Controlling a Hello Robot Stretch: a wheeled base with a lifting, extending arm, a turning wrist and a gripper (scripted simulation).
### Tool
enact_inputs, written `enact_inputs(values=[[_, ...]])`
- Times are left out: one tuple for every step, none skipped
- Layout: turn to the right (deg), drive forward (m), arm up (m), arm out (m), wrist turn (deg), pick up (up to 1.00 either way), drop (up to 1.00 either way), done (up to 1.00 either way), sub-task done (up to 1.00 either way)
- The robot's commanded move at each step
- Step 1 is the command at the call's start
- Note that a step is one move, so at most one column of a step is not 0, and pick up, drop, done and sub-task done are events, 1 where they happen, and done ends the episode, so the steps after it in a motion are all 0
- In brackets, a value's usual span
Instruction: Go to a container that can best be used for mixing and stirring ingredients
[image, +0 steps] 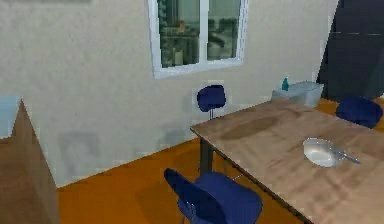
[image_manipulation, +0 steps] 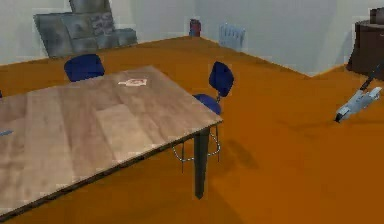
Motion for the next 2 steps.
enact_inputs(values=[[36.0, 0.00, 0.00, 0.00, 0.0, 0.00, 0.00, 0.00, 0.00], [0.0, 0.00, 0.00, 0.00, 0.0, 0.00, 0.00, 1.00, 0.00]])
